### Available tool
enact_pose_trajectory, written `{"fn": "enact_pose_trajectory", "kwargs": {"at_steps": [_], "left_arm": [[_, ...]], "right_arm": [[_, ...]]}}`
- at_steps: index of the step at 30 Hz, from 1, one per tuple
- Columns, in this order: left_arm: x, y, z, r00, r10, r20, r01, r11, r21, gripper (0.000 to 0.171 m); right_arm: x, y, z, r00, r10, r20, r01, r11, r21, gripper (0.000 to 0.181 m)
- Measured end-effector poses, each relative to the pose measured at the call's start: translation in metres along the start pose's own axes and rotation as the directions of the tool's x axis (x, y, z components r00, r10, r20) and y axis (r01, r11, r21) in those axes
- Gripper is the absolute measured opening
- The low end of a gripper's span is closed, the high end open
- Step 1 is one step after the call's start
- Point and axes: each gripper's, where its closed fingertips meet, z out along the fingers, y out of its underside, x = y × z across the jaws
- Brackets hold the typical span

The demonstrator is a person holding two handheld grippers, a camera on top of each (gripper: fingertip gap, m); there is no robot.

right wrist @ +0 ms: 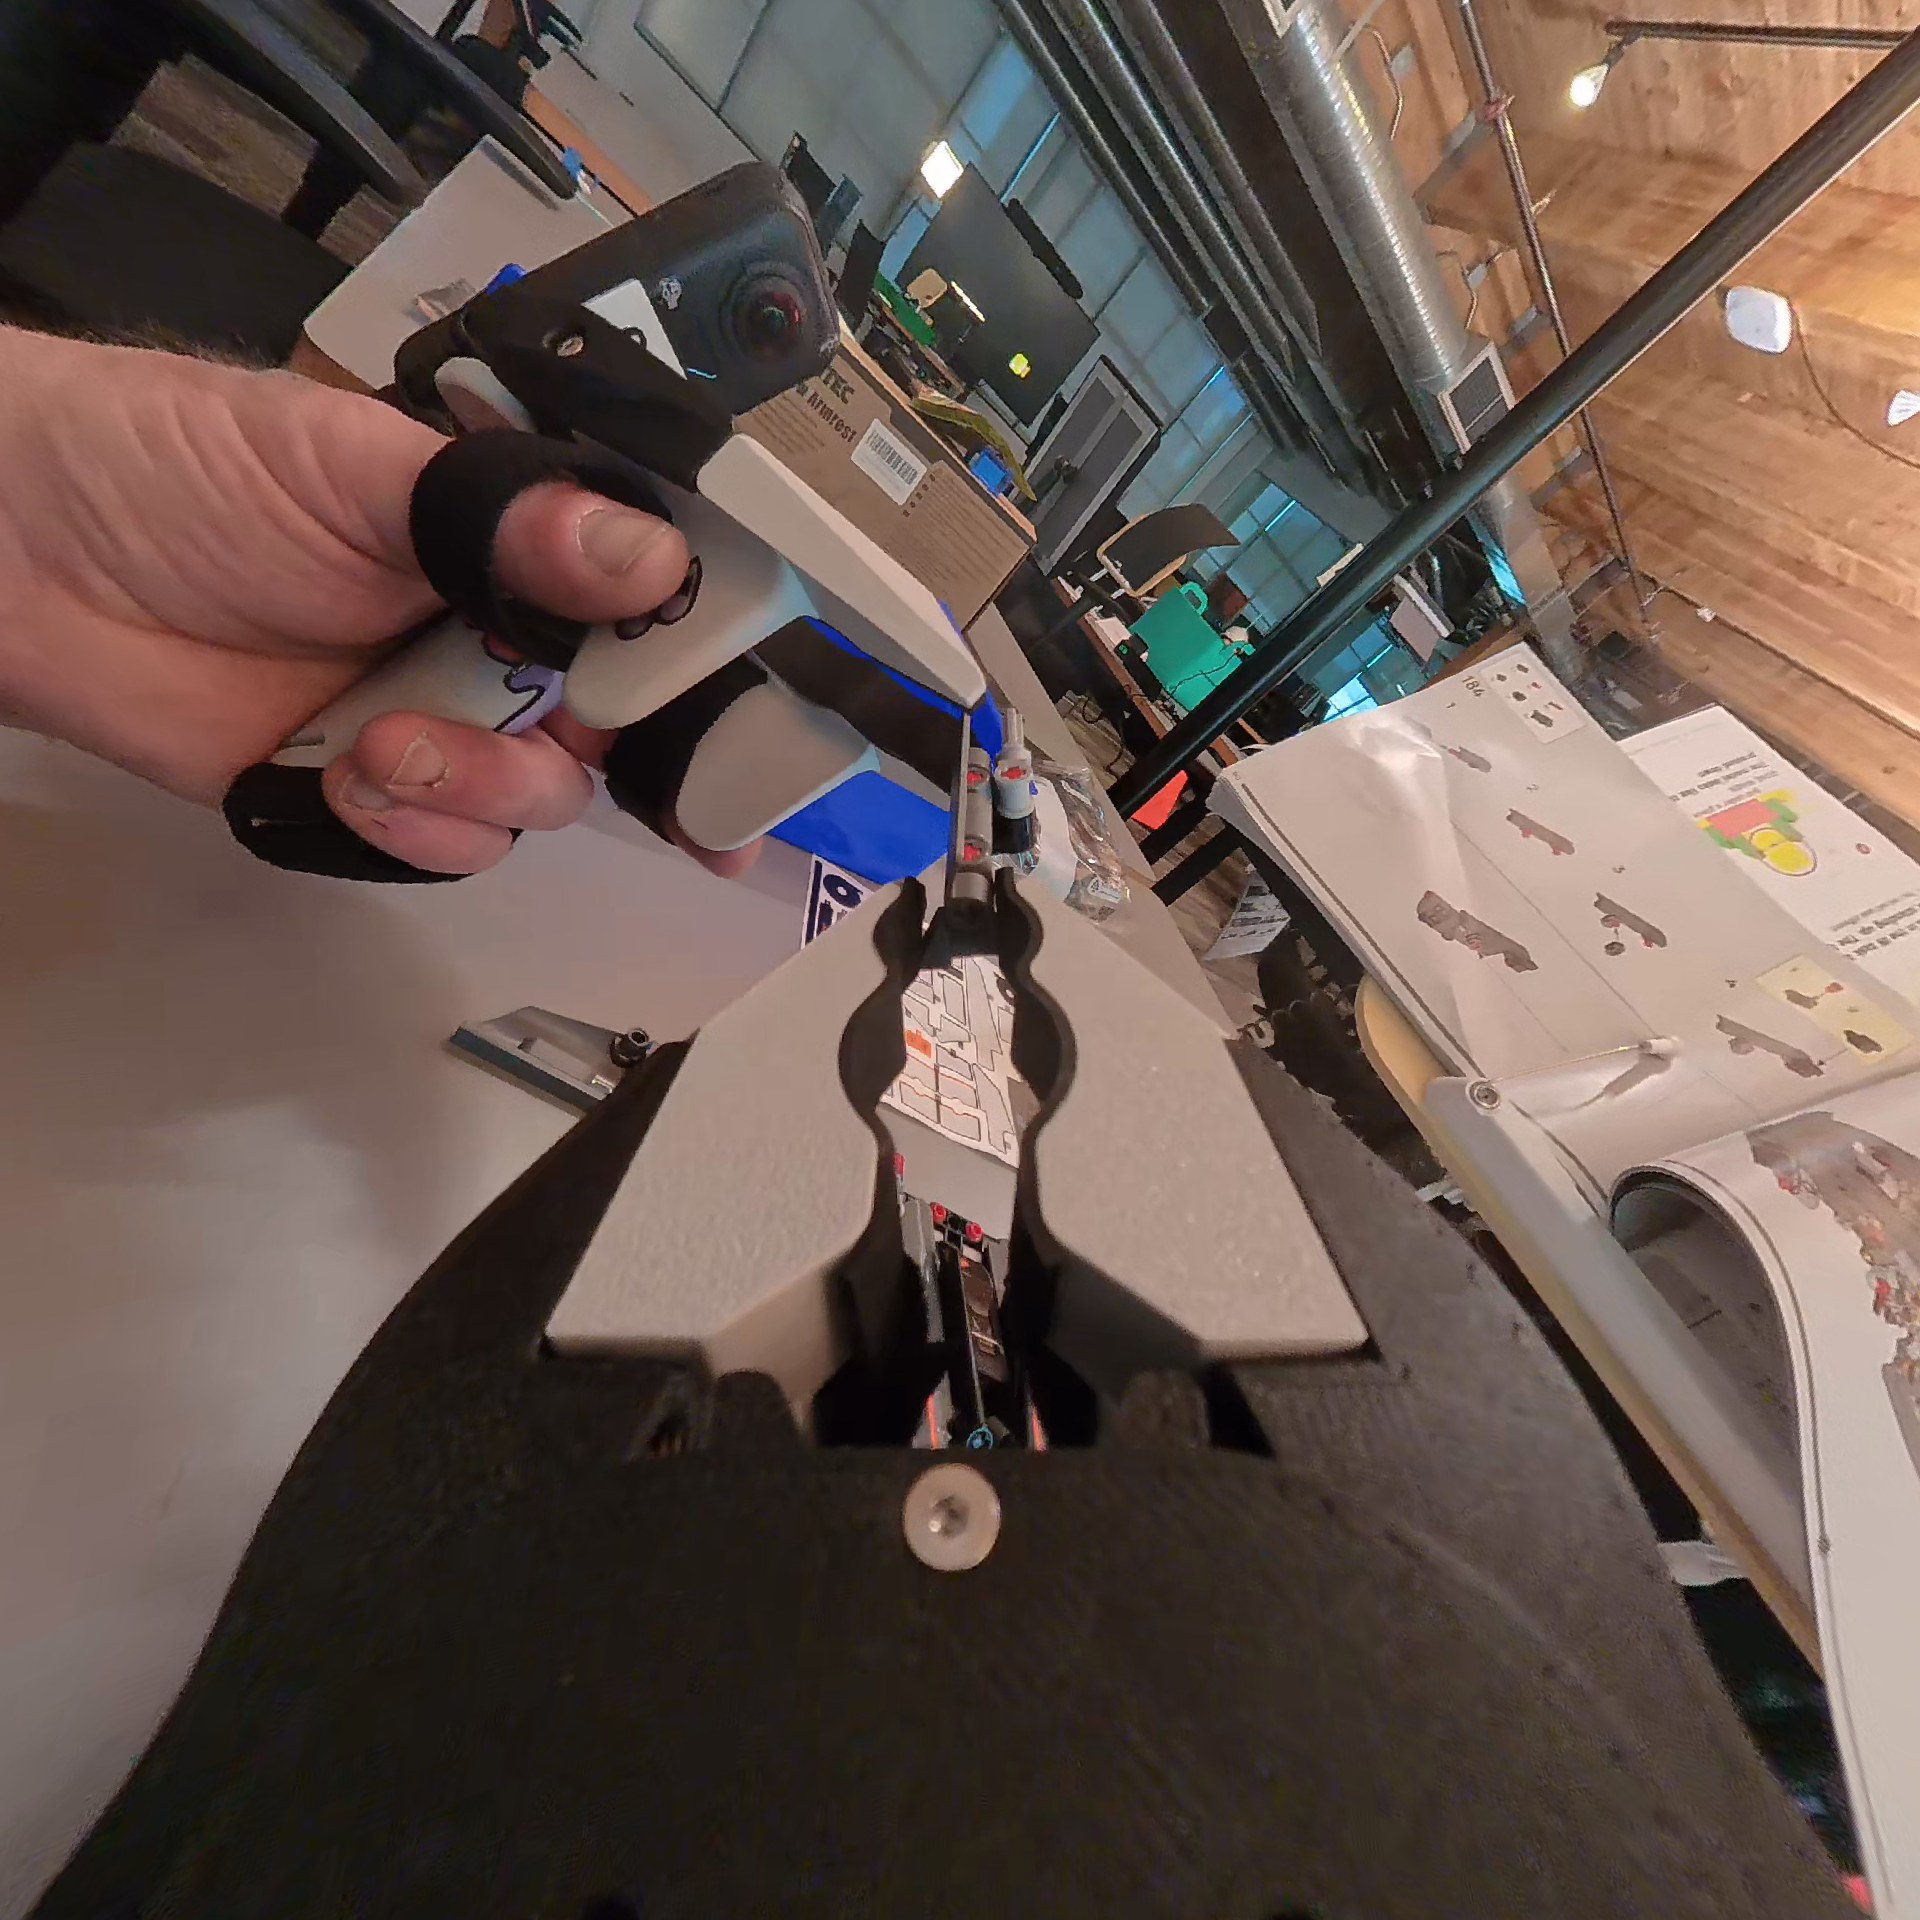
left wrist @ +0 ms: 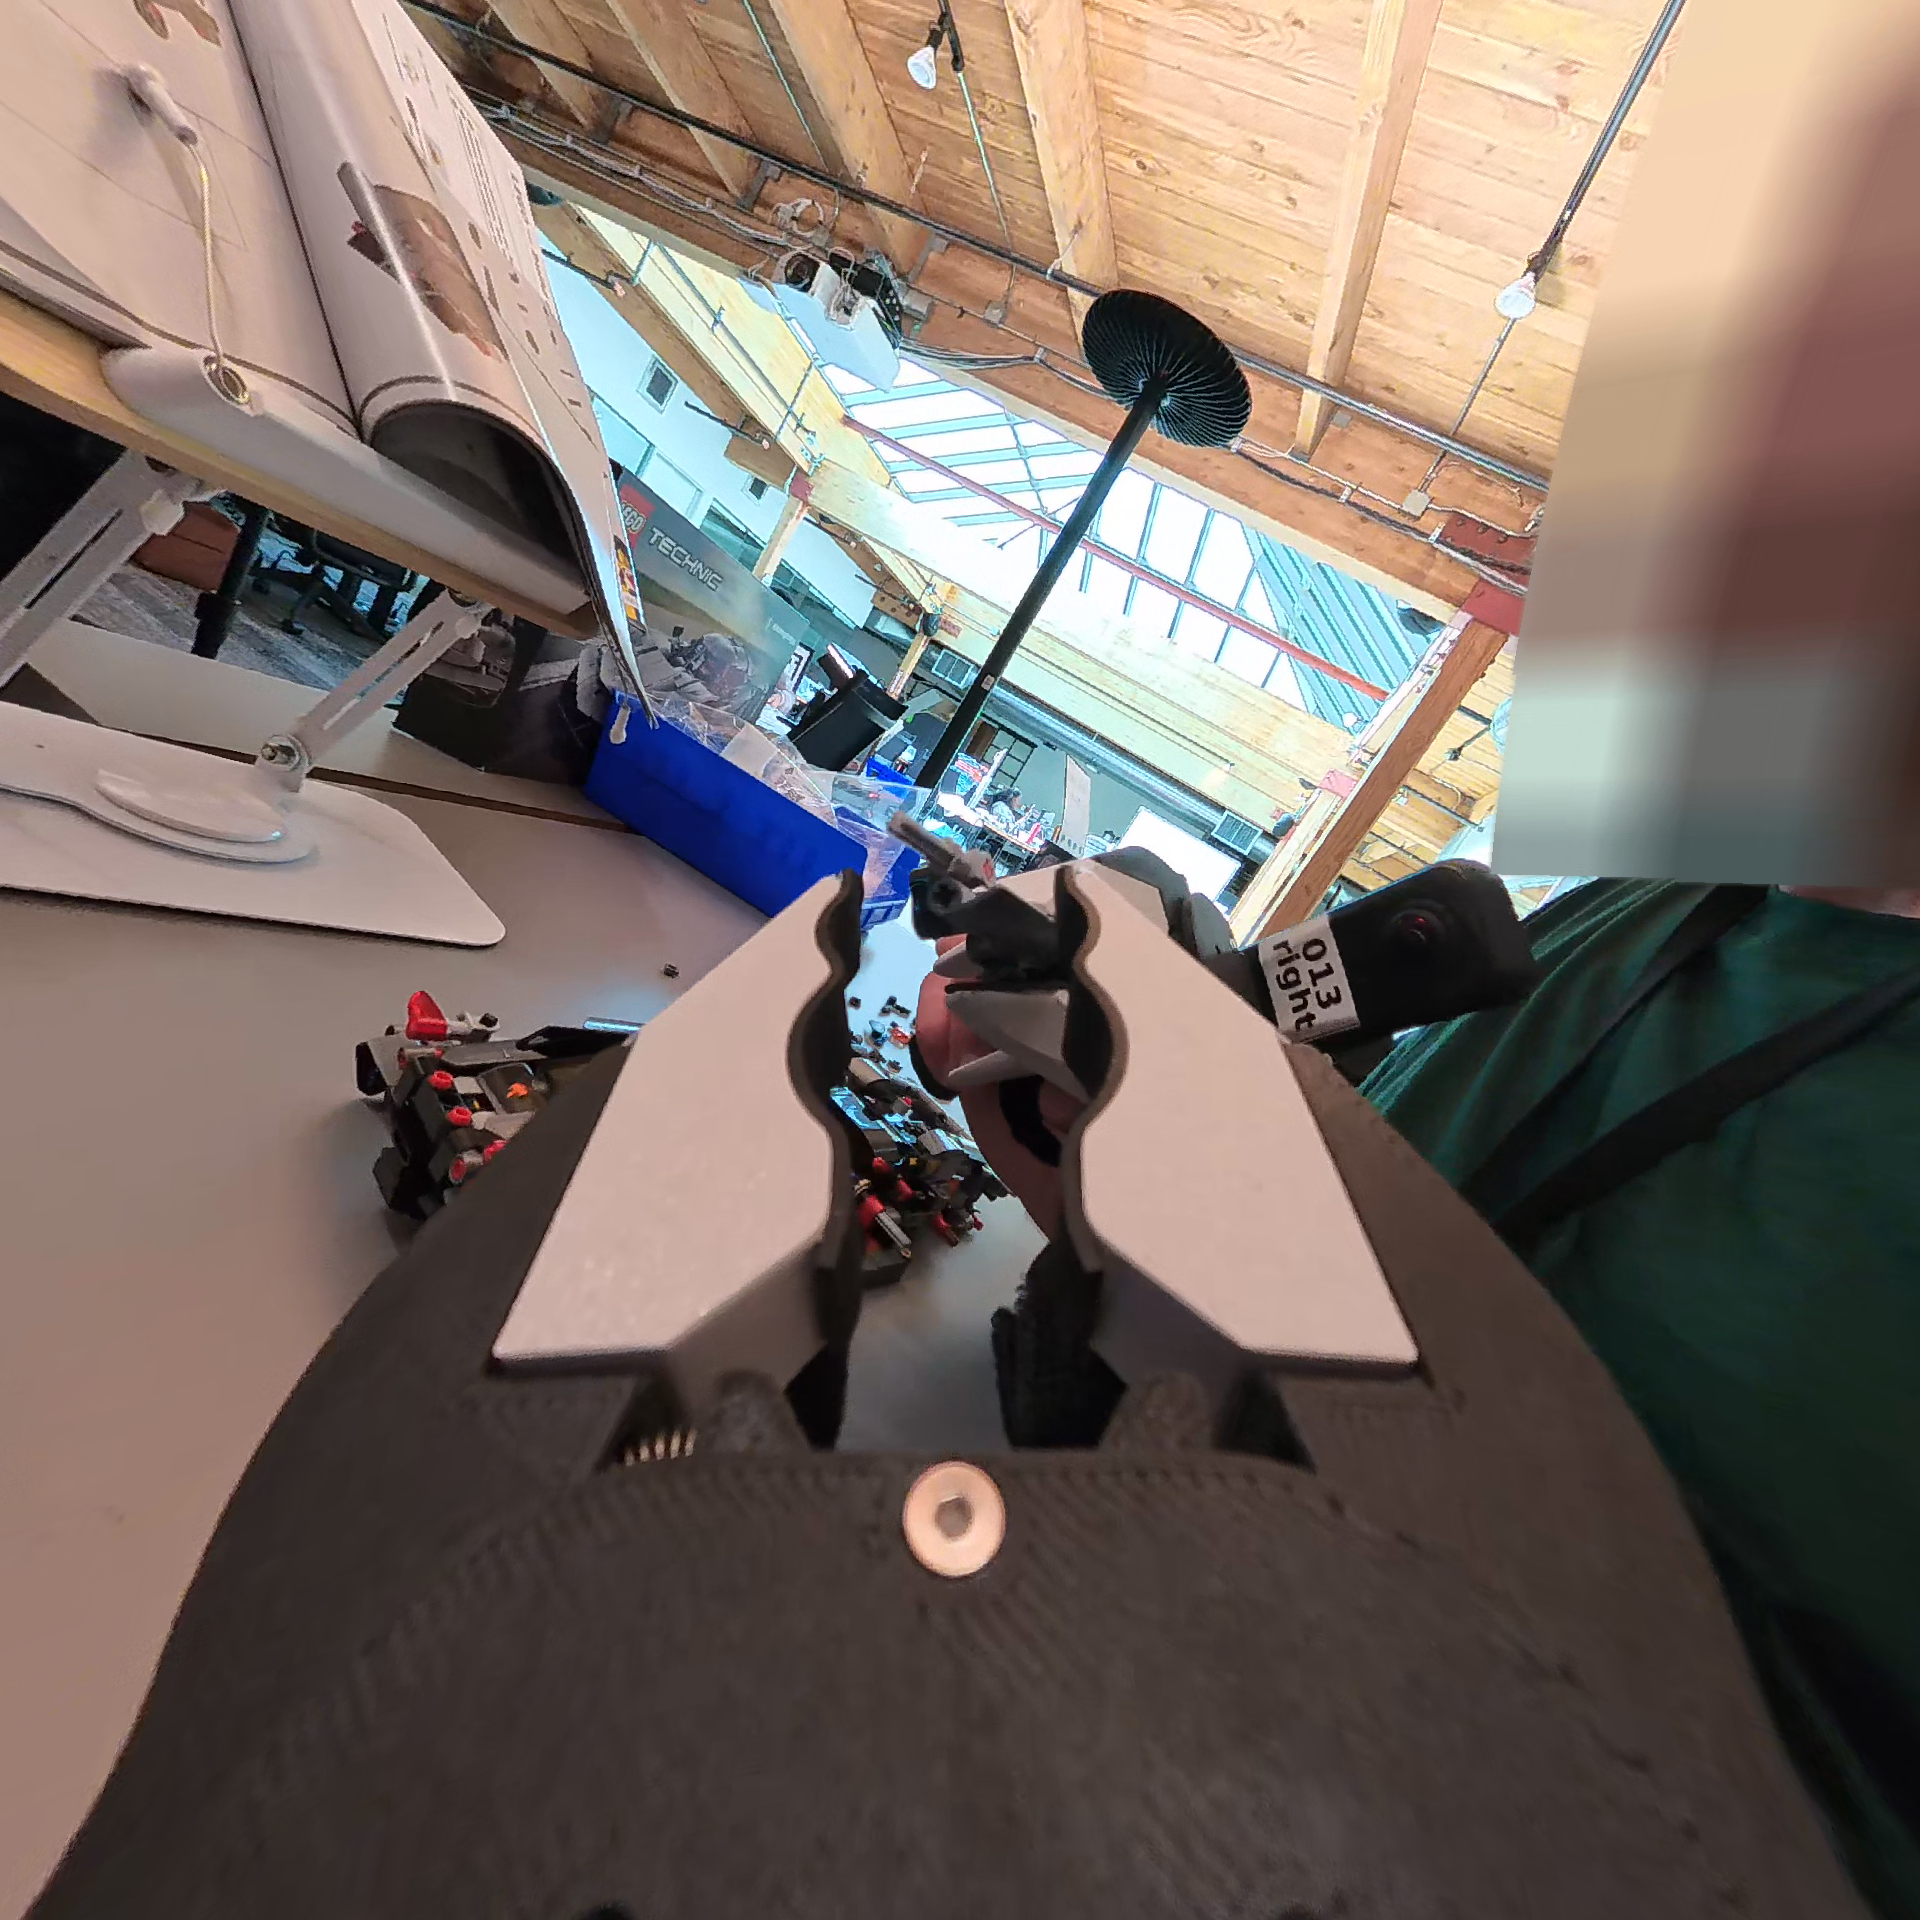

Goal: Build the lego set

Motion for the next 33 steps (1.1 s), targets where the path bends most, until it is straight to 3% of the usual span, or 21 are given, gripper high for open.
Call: {"fn": "enact_pose_trajectory", "kwargs": {"at_steps": [8, 17, 33], "left_arm": [[0.002, 0.002, 0.007, 1.0, 0.004, -0.02, -0.004, 1.0, -0.007, 0.035], [0.004, 0.005, 0.018, 0.999, 0.013, -0.038, -0.014, 1.0, -0.014, 0.034], [0.005, 0.004, 0.022, 0.998, 0.019, -0.051, -0.02, 1.0, -0.003, 0.025]], "right_arm": [[0.006, -0.001, -0.002, 0.989, 0.146, 0.037, -0.147, 0.988, 0.037, 0.012], [0.014, -0.002, -0.005, 0.925, 0.358, 0.128, -0.37, 0.926, 0.083, 0.011], [0.009, -0.004, -0.004, 0.883, 0.426, 0.199, -0.449, 0.889, 0.09, 0.011]]}}
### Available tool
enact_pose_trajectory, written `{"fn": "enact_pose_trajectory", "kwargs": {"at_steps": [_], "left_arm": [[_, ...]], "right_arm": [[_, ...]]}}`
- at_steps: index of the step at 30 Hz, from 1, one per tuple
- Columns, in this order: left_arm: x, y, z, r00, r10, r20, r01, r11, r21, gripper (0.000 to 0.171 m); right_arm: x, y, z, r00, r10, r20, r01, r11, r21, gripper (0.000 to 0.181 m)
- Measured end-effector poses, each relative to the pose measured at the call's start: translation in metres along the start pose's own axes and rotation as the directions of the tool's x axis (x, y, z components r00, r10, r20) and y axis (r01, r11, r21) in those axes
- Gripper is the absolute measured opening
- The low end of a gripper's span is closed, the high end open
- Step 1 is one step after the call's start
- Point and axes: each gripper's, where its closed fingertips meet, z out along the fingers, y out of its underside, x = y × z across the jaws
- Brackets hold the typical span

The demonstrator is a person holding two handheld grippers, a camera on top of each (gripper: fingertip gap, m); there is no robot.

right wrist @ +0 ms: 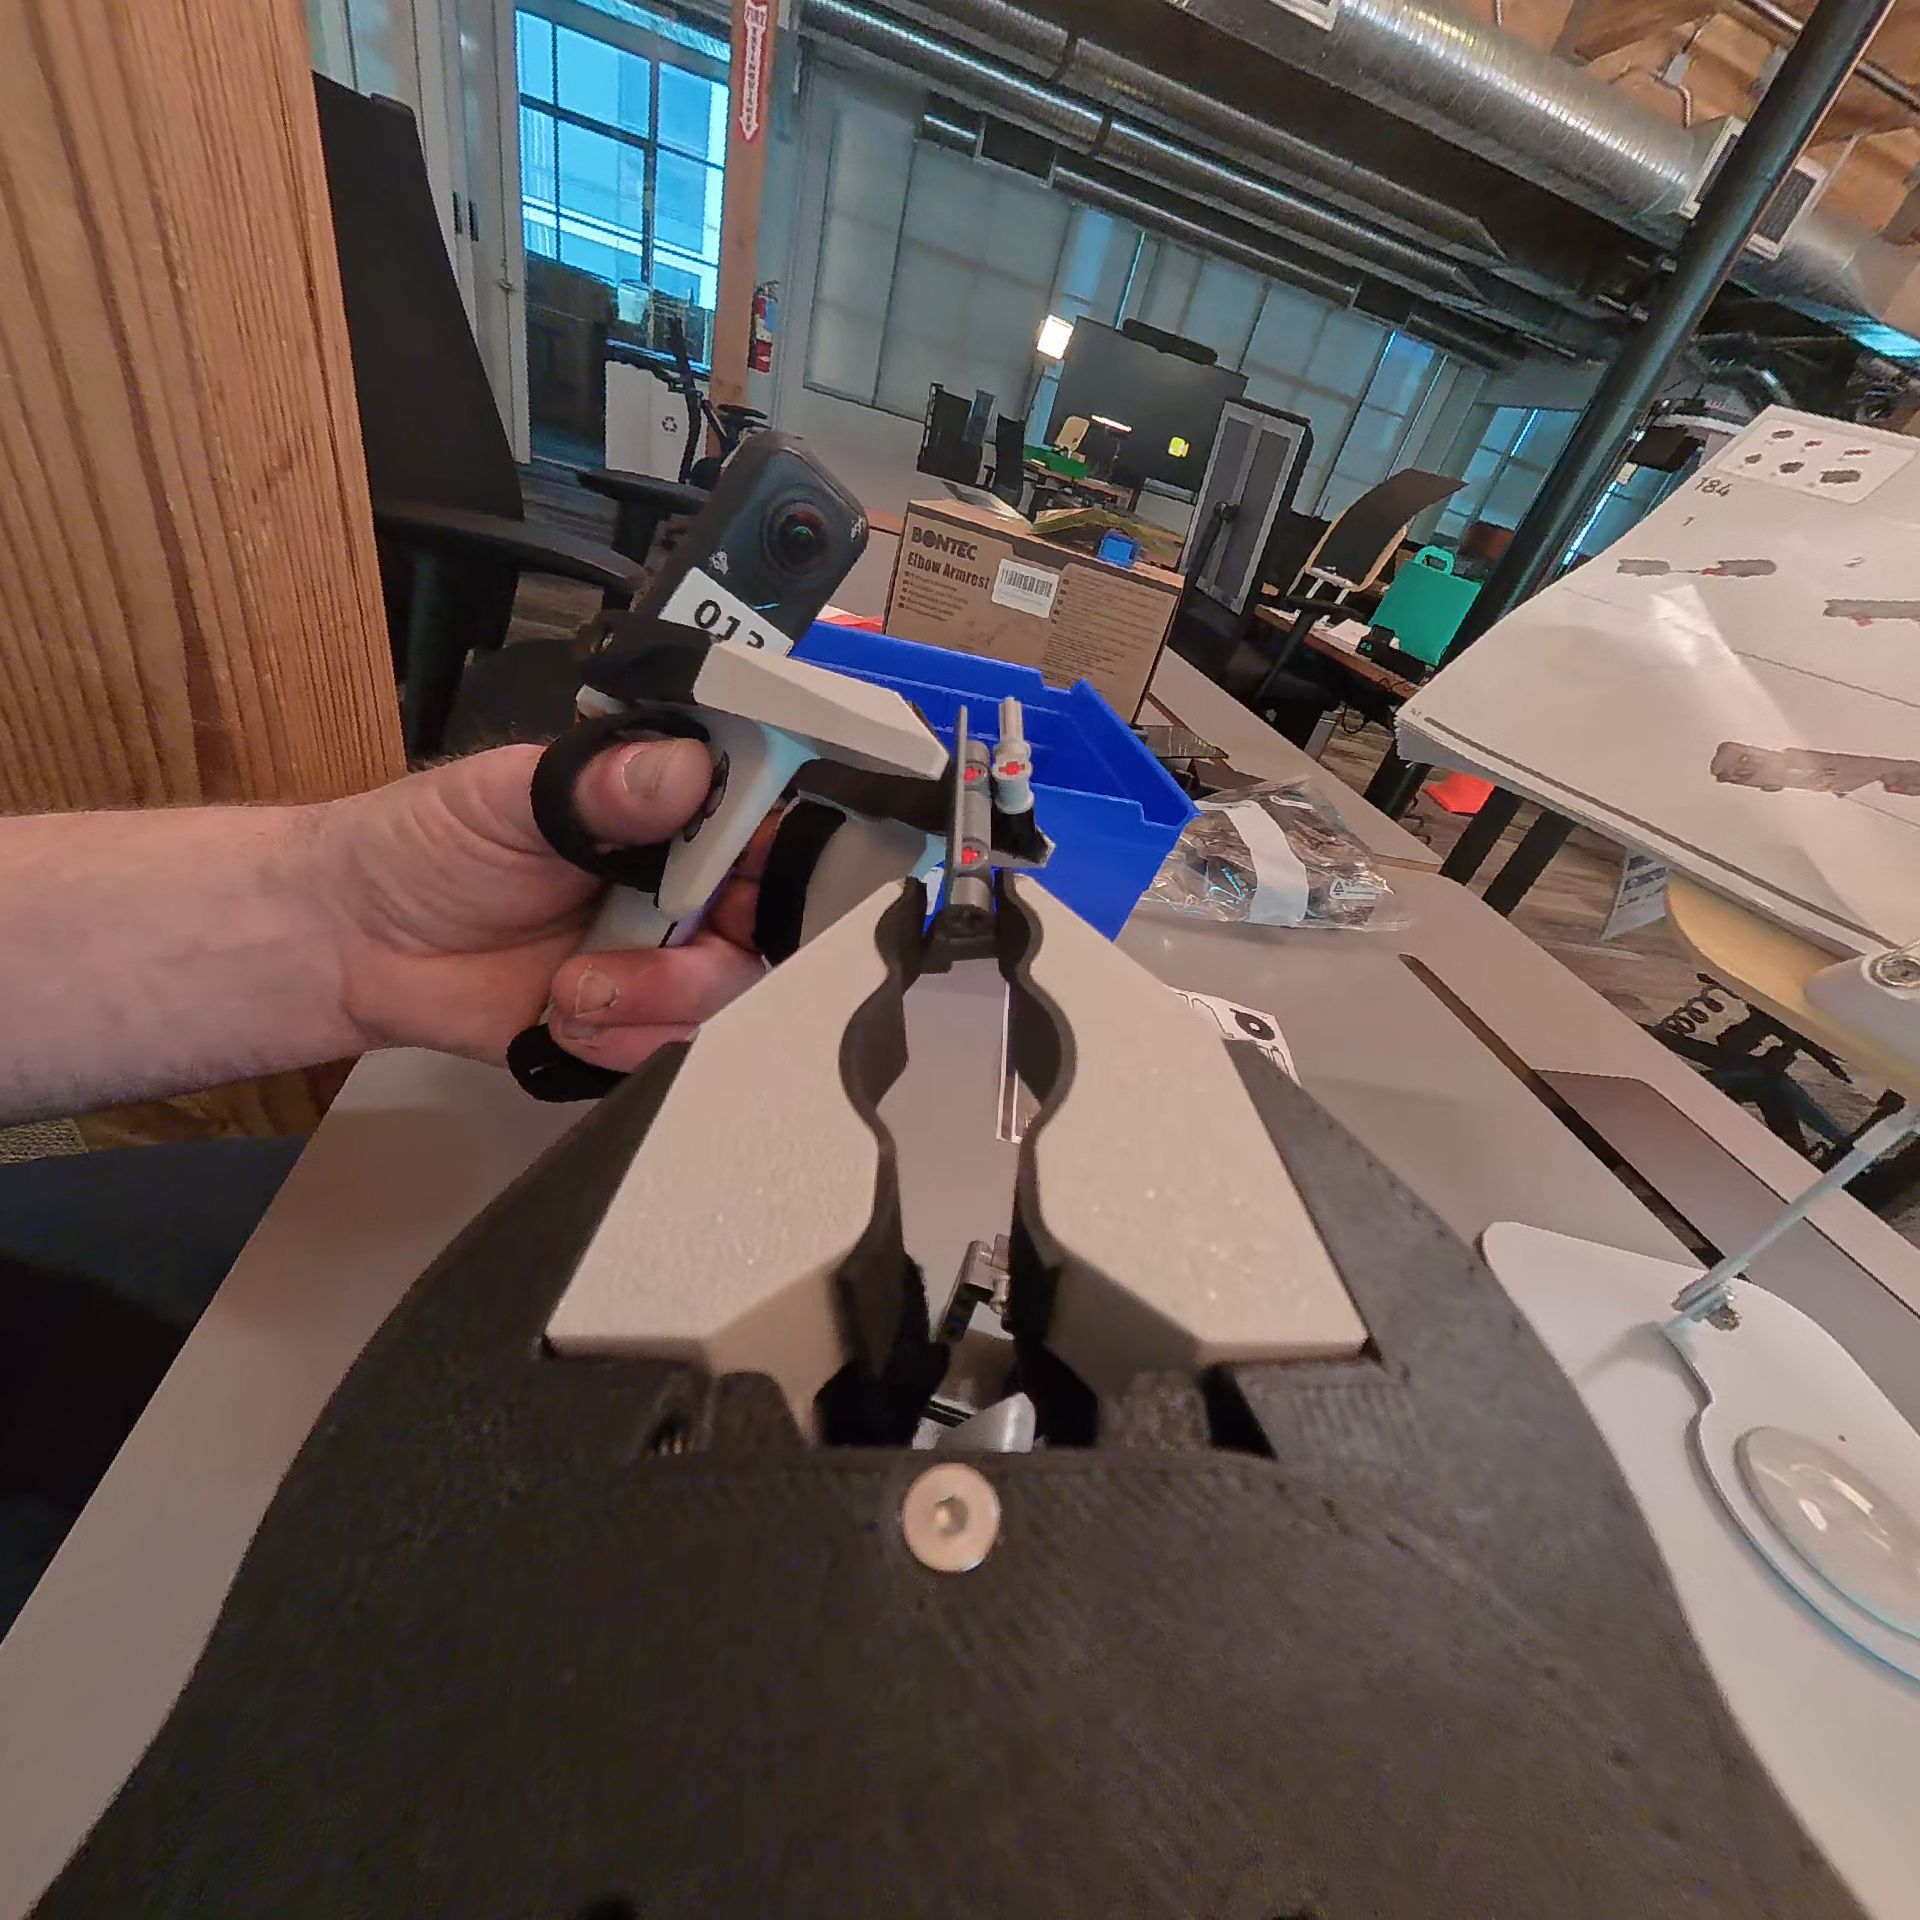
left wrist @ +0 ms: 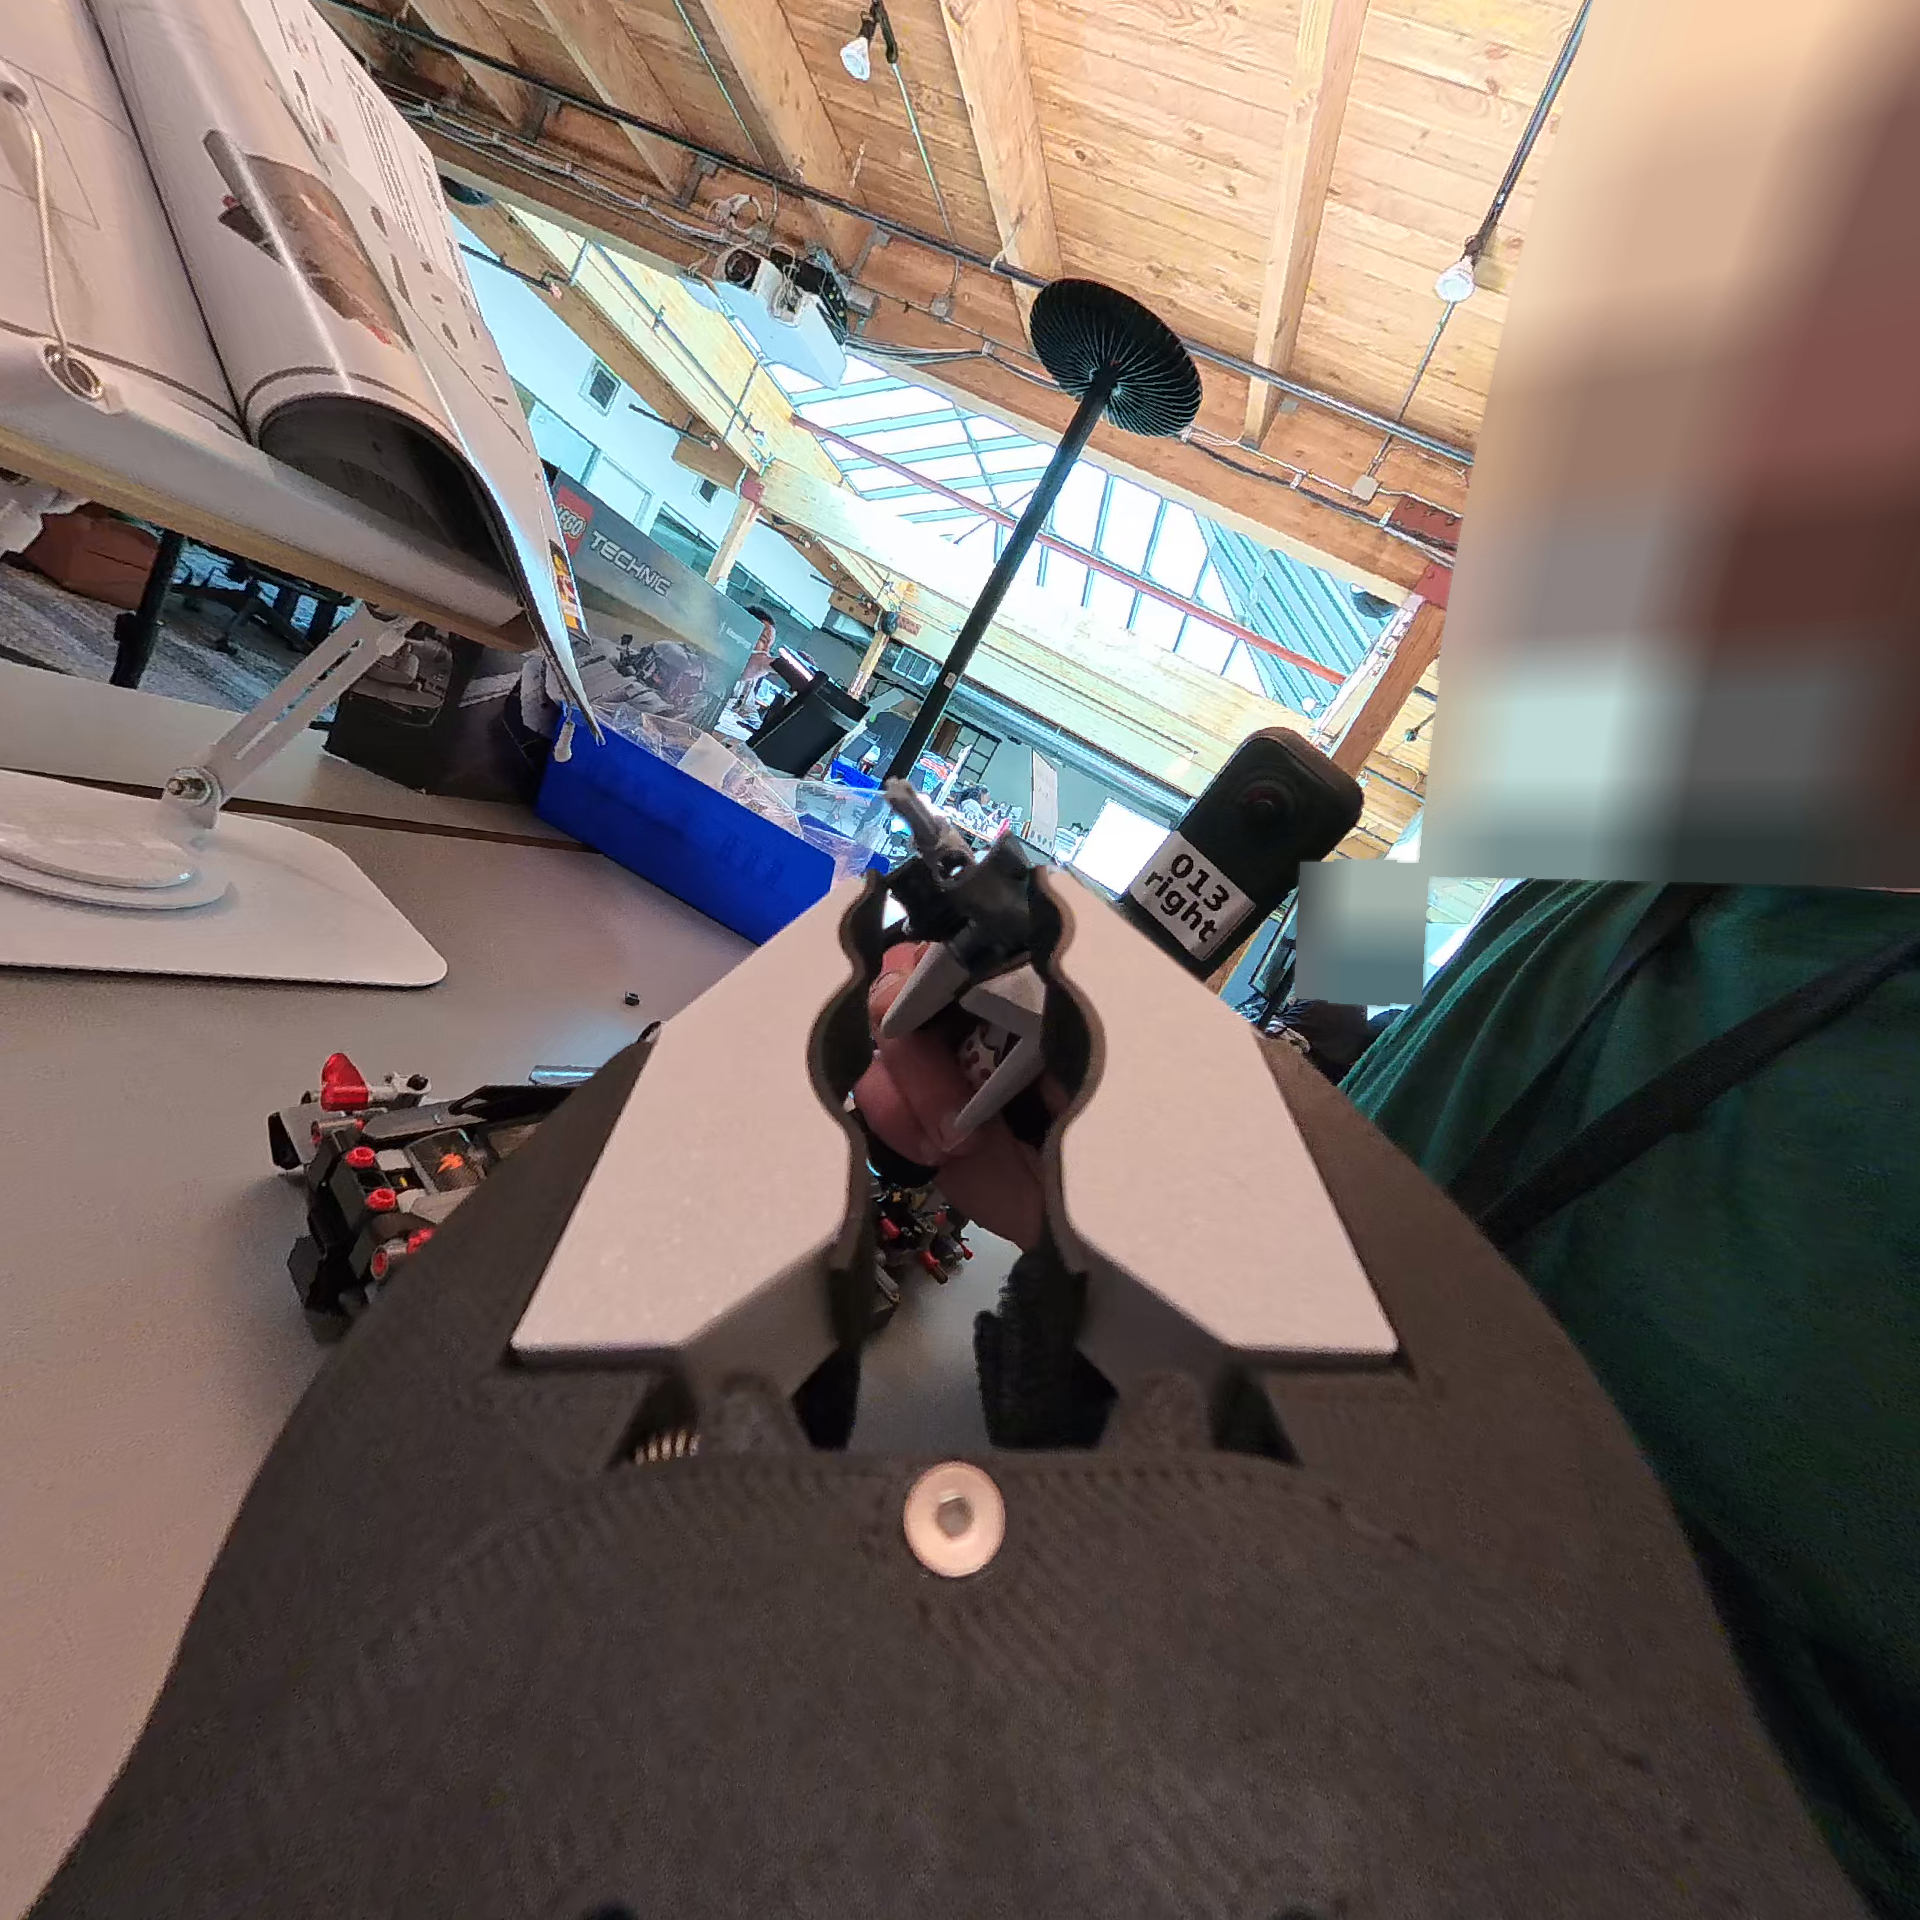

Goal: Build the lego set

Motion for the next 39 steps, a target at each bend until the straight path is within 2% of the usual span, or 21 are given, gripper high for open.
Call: {"fn": "enact_pose_trajectory", "kwargs": {"at_steps": [8, 11, 13, 16, 18, 22, 26, 30, 33, 39], "left_arm": [[0.0, -0.001, 0.001, 1.0, 0.002, 0.003, -0.002, 1.0, 0.005, 0.024], [-0.001, -0.002, 0.001, 1.0, 0.006, 0.016, -0.006, 1.0, 0.011, 0.026], [-0.002, -0.003, 0.001, 0.999, 0.017, 0.032, -0.017, 1.0, 0.012, 0.027], [-0.004, -0.004, 0.001, 0.991, 0.095, 0.094, -0.094, 0.995, -0.017, 0.029], [-0.006, -0.004, 0.001, 0.978, 0.157, 0.138, -0.15, 0.987, -0.058, 0.03], [-0.001, -0.016, 0.002, 0.965, 0.208, 0.16, -0.2, 0.977, -0.068, 0.03], [-0.003, -0.023, 0.002, 0.953, 0.244, 0.181, -0.227, 0.968, -0.11, 0.03], [0.001, -0.02, 0.003, 0.959, 0.25, 0.13, -0.234, 0.964, -0.125, 0.011], [0.004, -0.018, 0.004, 0.957, 0.267, 0.115, -0.251, 0.959, -0.133, 0.004], [0.012, -0.019, 0.004, 0.953, 0.289, 0.086, -0.279, 0.953, -0.118, 0.002]], "right_arm": [[0.001, -0.001, -0.001, 0.999, 0.031, 0.012, -0.031, 0.999, 0.012, 0.011], [0.003, -0.008, -0.004, 0.985, 0.162, 0.066, -0.167, 0.984, 0.07, 0.011], [0.01, -0.012, -0.009, 0.931, 0.338, 0.14, -0.354, 0.928, 0.115, 0.011], [0.022, -0.015, -0.017, 0.754, 0.581, 0.305, -0.638, 0.758, 0.134, 0.011], [0.031, -0.014, -0.021, 0.659, 0.66, 0.361, -0.736, 0.664, 0.129, 0.011], [0.019, -0.008, -0.016, 0.652, 0.659, 0.375, -0.721, 0.692, 0.038, 0.011], [0.007, -0.011, -0.015, 0.586, 0.677, 0.446, -0.75, 0.662, -0.019, 0.011], [0.003, -0.012, -0.016, 0.551, 0.682, 0.481, -0.76, 0.648, -0.049, 0.011], [-0.002, -0.014, -0.017, 0.506, 0.688, 0.52, -0.774, 0.628, -0.078, 0.011], [-0.004, -0.019, -0.02, 0.515, 0.66, 0.546, -0.761, 0.646, -0.064, 0.011]]}}
